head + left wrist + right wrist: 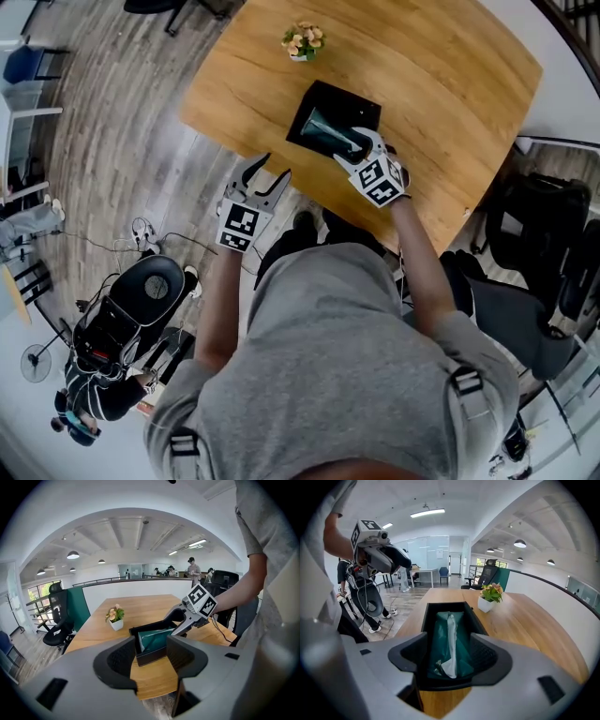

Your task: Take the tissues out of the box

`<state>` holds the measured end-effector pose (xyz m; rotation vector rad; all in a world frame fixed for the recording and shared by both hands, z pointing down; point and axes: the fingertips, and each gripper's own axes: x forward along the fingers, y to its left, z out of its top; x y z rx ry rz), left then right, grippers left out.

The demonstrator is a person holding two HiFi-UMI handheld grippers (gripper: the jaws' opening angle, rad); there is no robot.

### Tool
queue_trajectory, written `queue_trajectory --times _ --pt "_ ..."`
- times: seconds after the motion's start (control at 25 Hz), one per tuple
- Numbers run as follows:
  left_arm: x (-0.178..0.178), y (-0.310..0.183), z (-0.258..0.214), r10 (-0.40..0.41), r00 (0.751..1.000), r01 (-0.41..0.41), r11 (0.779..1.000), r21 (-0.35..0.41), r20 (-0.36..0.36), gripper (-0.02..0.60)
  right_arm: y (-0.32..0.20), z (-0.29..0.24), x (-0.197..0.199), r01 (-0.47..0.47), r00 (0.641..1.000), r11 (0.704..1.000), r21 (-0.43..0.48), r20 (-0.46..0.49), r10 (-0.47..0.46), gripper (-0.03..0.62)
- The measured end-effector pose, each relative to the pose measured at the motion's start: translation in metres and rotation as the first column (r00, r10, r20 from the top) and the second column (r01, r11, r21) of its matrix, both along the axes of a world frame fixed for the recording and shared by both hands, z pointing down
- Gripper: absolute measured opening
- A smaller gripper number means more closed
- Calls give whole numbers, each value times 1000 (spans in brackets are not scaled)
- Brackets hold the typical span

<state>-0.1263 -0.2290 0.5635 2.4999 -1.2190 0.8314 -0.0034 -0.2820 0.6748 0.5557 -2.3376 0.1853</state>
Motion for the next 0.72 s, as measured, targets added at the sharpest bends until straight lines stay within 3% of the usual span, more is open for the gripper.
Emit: queue_trajectory --times 0.24,0.52,0.72 --pt "8 -3 8 -8 1000 8 1000 -13 -6 221 -3 9 -7 20 1000 1000 -20 -24 -20 281" --pt "-11 -2 22 -29 999 28 999 -33 -25 221 -9 19 -19 31 996 999 -25 -87 -33 279" --pt "-19 -12 25 5 999 -7 999 -36 -49 221 -12 25 -19 27 987 999 -25 -157 -31 256"
